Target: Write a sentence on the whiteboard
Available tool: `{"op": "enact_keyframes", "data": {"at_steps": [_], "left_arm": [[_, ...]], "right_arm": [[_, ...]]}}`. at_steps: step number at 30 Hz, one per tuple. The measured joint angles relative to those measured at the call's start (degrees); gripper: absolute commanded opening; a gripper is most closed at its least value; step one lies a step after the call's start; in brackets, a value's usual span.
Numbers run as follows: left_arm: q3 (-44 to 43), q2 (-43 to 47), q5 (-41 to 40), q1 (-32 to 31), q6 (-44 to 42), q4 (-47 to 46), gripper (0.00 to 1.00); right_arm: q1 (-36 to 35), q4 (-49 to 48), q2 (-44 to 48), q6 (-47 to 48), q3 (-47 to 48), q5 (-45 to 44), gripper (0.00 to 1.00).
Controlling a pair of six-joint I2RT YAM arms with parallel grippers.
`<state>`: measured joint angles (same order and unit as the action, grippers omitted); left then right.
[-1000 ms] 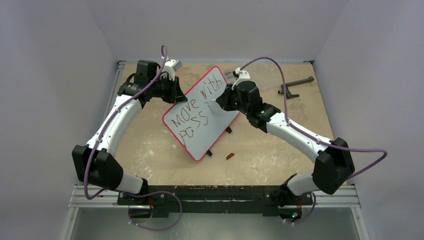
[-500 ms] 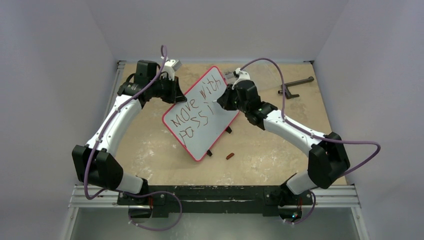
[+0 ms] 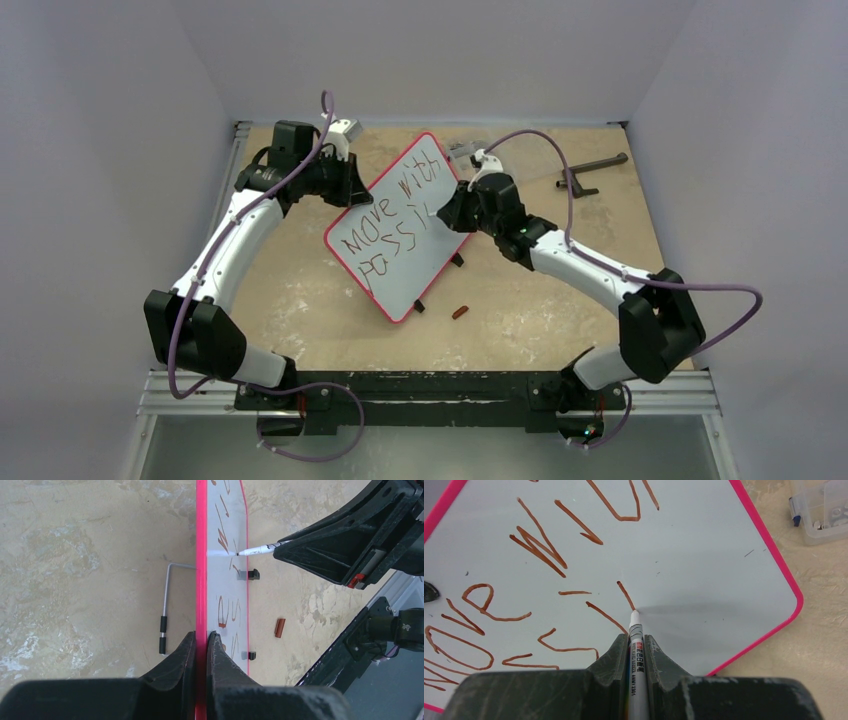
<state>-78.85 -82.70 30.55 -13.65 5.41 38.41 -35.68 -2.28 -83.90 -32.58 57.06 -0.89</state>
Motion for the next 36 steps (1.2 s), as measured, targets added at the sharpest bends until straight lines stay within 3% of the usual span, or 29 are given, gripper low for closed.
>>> {"op": "enact_keyframes", "data": {"at_steps": [8,18,36], "left_arm": [[0.0,0.0,0.0,0.0,0.0,0.0,0.0],[0.0,0.0,0.5,0.0,0.0,-0.2,0.0],[0.0,0.0,0.2,0.0,0.0,-0.1,0.0]], "right_arm": [[0.0,1.9,0.3,-0.4,-0.5,-1.5,0.0],[0.0,6.7,-1.7,0.3,5.5,-4.6,0.0],[0.1,4.6,-2.4,0.5,7.0,-1.0,0.0]]}}
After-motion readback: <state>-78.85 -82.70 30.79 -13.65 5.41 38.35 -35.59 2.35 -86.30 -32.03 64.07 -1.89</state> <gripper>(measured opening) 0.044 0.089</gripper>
